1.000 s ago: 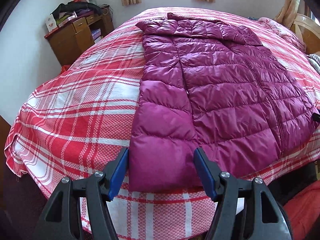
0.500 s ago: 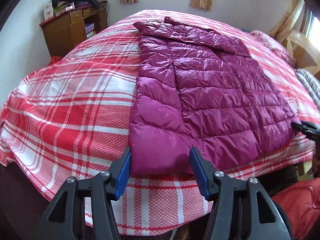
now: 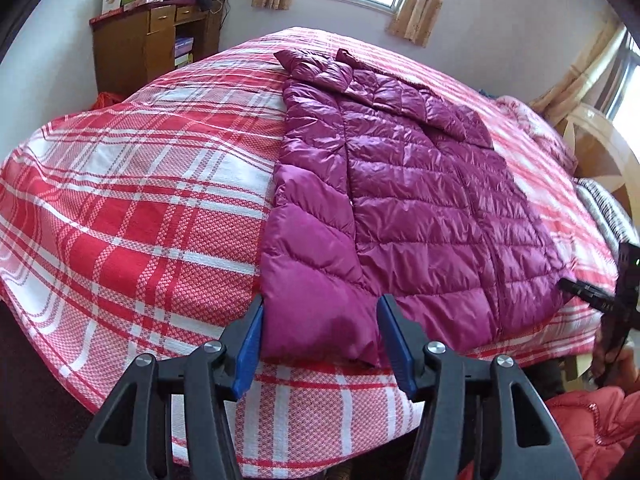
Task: Fold large clothes
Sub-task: 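Grasp the hem end of the folded jacket with both grippers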
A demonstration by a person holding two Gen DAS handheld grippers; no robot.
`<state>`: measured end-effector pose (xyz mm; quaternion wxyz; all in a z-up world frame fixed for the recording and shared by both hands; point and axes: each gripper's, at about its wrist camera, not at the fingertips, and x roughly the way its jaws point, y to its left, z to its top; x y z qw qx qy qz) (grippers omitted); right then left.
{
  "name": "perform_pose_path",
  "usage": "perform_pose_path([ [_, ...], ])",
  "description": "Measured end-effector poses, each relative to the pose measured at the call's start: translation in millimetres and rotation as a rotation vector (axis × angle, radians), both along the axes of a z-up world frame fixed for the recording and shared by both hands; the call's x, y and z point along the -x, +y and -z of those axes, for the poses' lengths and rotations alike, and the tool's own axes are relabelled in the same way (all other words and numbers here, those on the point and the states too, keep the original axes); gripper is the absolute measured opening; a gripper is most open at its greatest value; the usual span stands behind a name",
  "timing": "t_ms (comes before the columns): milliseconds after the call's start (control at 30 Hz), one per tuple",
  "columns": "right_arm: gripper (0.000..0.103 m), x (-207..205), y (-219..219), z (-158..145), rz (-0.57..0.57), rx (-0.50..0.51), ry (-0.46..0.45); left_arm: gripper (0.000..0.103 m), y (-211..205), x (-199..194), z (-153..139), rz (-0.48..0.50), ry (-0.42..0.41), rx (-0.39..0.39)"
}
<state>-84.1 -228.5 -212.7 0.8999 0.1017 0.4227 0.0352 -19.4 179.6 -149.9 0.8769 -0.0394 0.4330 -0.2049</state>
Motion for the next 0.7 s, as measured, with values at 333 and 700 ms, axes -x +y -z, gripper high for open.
perform_pose_path([
  [333, 0.018, 0, 11, 2, -0.05, 0.019, -0.014, 0.009, -14, -3, 15, 0.073, 0.07, 0.033],
  [700, 0.011, 22, -3, -40, -0.072, -0.106, -0.109, 0.005, -10, 8, -7, 0.112, 0.029, 0.127],
])
